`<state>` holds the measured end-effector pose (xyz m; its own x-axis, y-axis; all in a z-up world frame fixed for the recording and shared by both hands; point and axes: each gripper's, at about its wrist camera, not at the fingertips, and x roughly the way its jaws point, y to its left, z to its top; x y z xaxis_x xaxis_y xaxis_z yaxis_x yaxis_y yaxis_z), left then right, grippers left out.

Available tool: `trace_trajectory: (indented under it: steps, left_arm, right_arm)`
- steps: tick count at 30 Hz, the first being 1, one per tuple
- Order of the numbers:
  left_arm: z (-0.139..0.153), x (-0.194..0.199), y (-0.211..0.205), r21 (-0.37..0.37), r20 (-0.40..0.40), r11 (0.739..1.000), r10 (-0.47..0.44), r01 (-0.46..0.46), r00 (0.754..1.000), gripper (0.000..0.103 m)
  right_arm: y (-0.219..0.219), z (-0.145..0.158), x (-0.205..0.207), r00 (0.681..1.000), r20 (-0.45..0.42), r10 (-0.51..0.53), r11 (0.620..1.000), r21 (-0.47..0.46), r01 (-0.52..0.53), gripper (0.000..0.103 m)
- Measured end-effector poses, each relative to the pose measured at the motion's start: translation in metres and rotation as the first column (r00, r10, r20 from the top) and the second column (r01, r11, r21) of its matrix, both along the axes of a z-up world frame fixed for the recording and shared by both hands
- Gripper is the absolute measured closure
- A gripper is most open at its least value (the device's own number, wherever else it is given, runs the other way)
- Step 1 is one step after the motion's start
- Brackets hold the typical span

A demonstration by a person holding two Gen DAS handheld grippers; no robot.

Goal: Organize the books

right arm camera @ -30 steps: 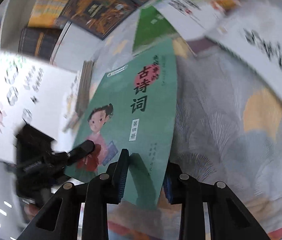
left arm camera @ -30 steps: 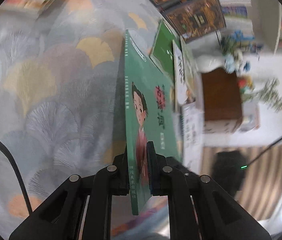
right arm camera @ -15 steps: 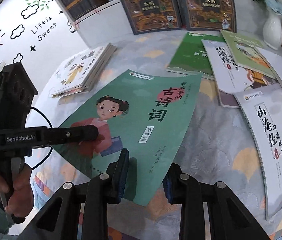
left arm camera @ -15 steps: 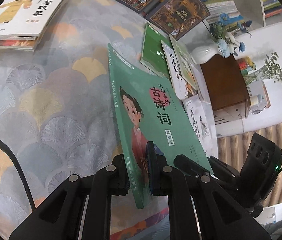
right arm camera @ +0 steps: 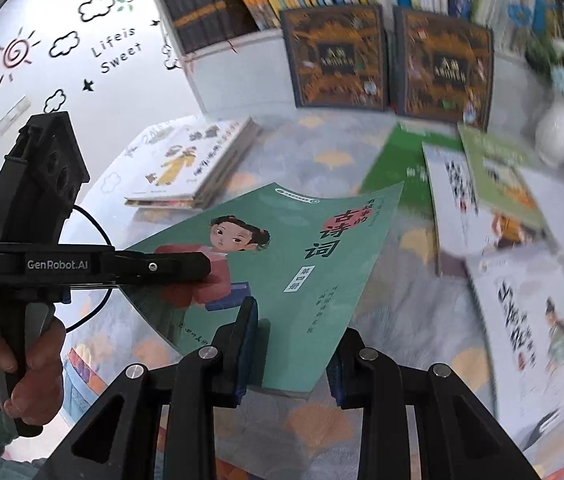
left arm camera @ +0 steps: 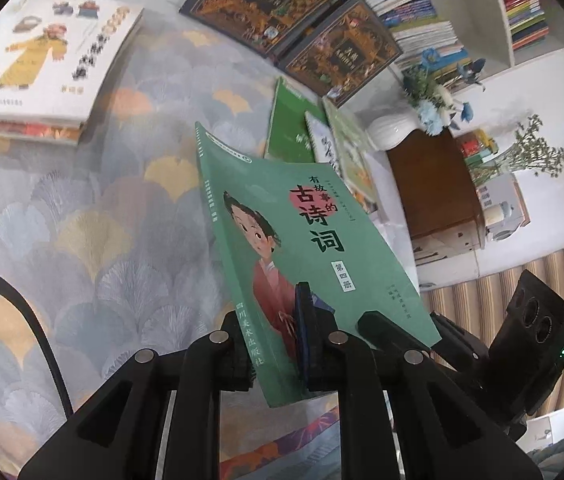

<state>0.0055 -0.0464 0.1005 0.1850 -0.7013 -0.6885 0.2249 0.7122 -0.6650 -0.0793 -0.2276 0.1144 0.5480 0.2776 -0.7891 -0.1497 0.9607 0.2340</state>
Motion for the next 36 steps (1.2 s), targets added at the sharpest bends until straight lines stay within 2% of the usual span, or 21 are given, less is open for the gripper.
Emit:
trace_trajectory:
  steps: [8, 14, 19, 26, 36]
  left_arm:
    - [0.034, 0.014, 0.02, -0.015, 0.087, 0.999, 0.035, -0.034, 0.996, 0.092]
    - [0.052, 0.04, 0.052, -0.006, 0.139, 0.995, 0.095, -0.095, 0.986, 0.092]
    - [0.064, 0.067, 0.085, 0.023, 0.195, 0.986, 0.156, -0.163, 0.968, 0.091]
    - [0.06, 0.108, 0.124, 0.04, 0.214, 0.969, 0.23, -0.244, 0.949, 0.09]
    - [0.03, 0.157, 0.155, 0.056, 0.184, 0.947, 0.3, -0.315, 0.936, 0.09]
  right_arm:
    - [0.02, 0.033, 0.016, 0.996, 0.083, 0.038, 0.999, -0.028, -0.036, 0.074]
    - [0.052, 0.05, 0.056, 0.985, 0.136, 0.108, 0.994, -0.044, -0.102, 0.074]
    - [0.087, 0.059, 0.095, 0.971, 0.174, 0.165, 0.986, -0.055, -0.158, 0.072]
    - [0.126, 0.057, 0.152, 0.959, 0.19, 0.21, 0.978, -0.047, -0.204, 0.072]
    - [0.156, 0.027, 0.217, 0.965, 0.145, 0.221, 0.975, -0.006, -0.222, 0.072]
